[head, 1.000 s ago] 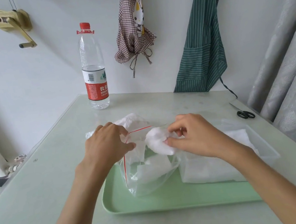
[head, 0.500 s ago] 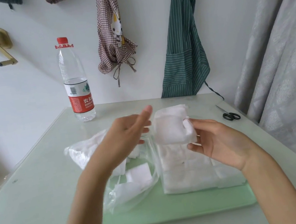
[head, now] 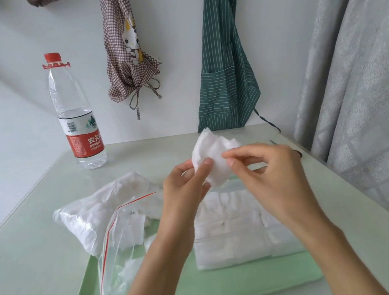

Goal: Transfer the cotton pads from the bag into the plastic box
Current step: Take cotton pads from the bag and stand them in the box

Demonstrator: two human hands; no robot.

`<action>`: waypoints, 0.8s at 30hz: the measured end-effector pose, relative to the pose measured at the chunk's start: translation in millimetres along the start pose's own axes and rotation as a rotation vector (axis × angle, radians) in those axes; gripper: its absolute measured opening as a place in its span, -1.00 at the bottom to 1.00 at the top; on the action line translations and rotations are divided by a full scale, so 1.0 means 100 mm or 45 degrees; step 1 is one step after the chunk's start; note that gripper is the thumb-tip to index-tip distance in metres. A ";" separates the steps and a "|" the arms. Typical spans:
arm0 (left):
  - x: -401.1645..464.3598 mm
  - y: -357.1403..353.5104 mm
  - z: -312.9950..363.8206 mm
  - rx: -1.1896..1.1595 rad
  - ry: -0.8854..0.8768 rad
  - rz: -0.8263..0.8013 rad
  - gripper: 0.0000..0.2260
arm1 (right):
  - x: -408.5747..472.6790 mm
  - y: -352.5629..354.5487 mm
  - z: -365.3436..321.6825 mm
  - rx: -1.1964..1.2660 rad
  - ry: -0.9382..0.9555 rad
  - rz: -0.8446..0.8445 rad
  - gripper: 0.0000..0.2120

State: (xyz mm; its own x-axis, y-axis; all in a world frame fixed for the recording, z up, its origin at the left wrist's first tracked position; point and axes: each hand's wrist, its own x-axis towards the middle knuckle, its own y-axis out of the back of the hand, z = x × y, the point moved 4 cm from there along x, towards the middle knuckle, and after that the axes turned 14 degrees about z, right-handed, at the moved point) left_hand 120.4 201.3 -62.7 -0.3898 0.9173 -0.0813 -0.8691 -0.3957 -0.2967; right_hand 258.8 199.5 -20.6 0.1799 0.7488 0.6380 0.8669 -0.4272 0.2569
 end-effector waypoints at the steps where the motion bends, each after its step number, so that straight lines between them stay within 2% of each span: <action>1: -0.02 -0.04 -0.05 -0.015 0.029 -0.074 -0.70 | -0.04 -0.03 -0.02 -0.071 0.019 0.006 -0.87; 4: -0.05 -0.10 -0.12 -0.046 0.045 -0.185 -0.79 | -0.10 -0.08 0.00 -0.194 -0.029 0.031 -0.85; 6: -0.05 -0.10 -0.14 -0.067 0.058 -0.167 -0.86 | -0.10 -0.08 0.04 -0.215 -0.083 0.045 -0.85; 11: -0.04 -0.12 -0.15 -0.054 0.118 -0.115 -0.89 | -0.09 -0.09 0.15 -0.223 -0.204 0.025 -0.81; 13: -0.04 -0.12 -0.11 0.037 0.076 -0.122 -0.87 | -0.08 -0.08 0.16 -0.164 -0.233 0.048 -0.79; 16: -0.07 -0.12 -0.05 0.214 -0.042 -0.141 -0.63 | -0.06 -0.07 0.14 -0.030 -0.236 0.071 -0.76; 20: -0.11 -0.07 0.03 0.232 -0.162 -0.064 -0.83 | -0.03 -0.08 0.14 0.181 -0.311 0.016 -0.69; 24: -0.07 -0.02 0.11 0.211 -0.243 0.024 -0.88 | 0.01 -0.04 0.27 0.405 -0.648 -0.005 -0.69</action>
State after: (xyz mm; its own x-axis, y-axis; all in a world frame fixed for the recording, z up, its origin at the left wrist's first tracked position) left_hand 121.3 195.0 -51.5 -0.4430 0.8909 0.1003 -0.8932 -0.4289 -0.1352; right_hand 267.5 215.9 -40.1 0.3083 0.9322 0.1894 0.9505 -0.3100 -0.0214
